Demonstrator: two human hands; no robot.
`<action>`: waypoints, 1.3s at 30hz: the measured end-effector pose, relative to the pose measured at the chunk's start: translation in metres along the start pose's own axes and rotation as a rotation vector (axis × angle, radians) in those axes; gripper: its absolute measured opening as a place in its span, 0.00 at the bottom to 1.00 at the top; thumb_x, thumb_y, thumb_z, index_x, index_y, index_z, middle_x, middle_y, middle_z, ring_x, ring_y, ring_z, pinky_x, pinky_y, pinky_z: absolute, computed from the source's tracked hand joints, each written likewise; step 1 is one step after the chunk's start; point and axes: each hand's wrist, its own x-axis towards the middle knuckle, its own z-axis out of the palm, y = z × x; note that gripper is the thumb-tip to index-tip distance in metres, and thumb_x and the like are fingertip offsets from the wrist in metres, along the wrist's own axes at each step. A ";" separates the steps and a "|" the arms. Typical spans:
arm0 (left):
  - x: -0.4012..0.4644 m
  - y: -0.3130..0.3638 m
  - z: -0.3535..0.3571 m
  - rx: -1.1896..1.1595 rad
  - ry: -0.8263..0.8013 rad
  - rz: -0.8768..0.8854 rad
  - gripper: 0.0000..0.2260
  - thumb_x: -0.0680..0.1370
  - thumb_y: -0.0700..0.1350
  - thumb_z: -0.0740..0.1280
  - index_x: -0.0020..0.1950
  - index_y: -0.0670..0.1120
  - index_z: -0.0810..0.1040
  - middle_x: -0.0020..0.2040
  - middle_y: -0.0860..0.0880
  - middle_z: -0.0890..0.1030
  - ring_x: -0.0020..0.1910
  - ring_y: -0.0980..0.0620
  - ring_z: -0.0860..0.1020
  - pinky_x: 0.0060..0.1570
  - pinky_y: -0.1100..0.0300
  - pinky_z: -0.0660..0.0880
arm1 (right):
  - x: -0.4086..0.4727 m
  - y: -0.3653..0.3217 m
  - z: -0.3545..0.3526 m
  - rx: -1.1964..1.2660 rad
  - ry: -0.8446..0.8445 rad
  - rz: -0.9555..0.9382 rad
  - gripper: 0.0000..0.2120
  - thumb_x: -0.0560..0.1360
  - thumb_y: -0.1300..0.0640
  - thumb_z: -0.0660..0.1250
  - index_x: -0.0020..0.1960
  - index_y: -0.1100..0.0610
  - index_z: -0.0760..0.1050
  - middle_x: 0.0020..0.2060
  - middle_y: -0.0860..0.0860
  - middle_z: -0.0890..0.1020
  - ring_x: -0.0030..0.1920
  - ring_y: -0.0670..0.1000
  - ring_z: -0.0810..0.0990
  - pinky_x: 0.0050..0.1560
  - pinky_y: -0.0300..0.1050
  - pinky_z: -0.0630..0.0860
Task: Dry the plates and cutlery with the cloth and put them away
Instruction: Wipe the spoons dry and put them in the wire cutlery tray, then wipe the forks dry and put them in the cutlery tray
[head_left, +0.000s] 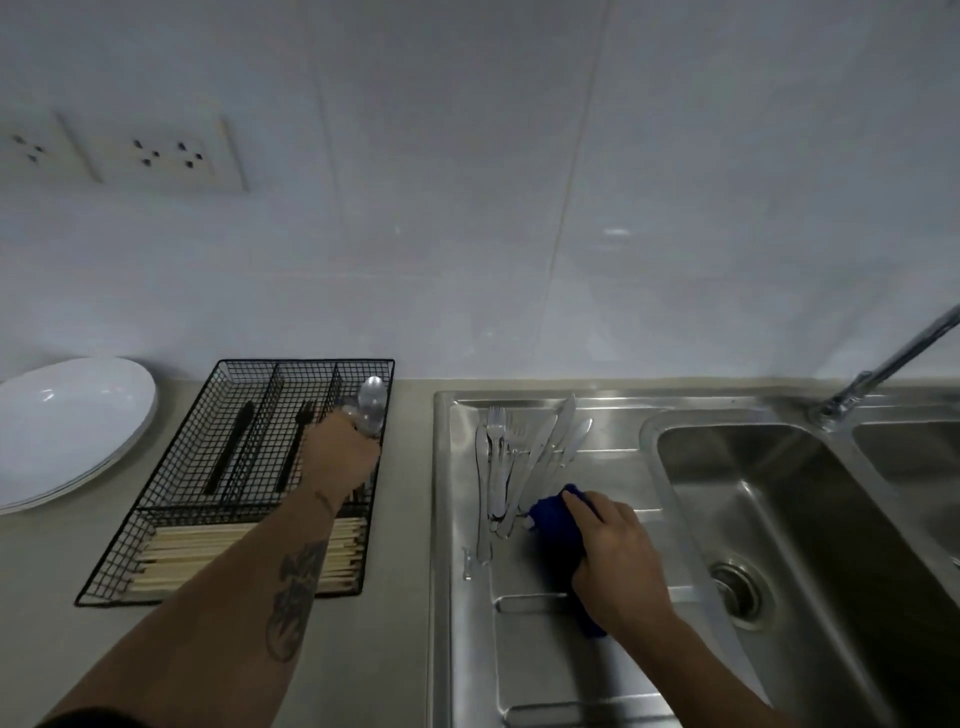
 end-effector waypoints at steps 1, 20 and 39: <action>-0.001 -0.001 0.004 0.006 0.006 0.009 0.03 0.75 0.35 0.65 0.43 0.41 0.76 0.37 0.46 0.78 0.37 0.48 0.77 0.37 0.61 0.71 | 0.002 0.004 0.004 -0.008 0.020 0.011 0.36 0.56 0.68 0.75 0.64 0.58 0.75 0.55 0.54 0.80 0.50 0.56 0.78 0.50 0.49 0.78; -0.033 0.065 0.063 0.057 0.046 0.319 0.07 0.77 0.39 0.64 0.50 0.46 0.81 0.47 0.49 0.79 0.45 0.51 0.78 0.47 0.55 0.79 | 0.017 0.036 0.038 0.006 -0.010 -0.046 0.33 0.66 0.56 0.68 0.71 0.53 0.68 0.68 0.55 0.71 0.66 0.59 0.70 0.68 0.56 0.67; -0.026 0.114 0.109 0.004 -0.240 -0.102 0.09 0.72 0.38 0.65 0.34 0.45 0.68 0.29 0.50 0.70 0.25 0.55 0.68 0.23 0.66 0.64 | 0.015 0.043 0.050 0.058 0.045 -0.025 0.28 0.67 0.52 0.69 0.67 0.50 0.72 0.65 0.51 0.75 0.64 0.56 0.72 0.66 0.54 0.70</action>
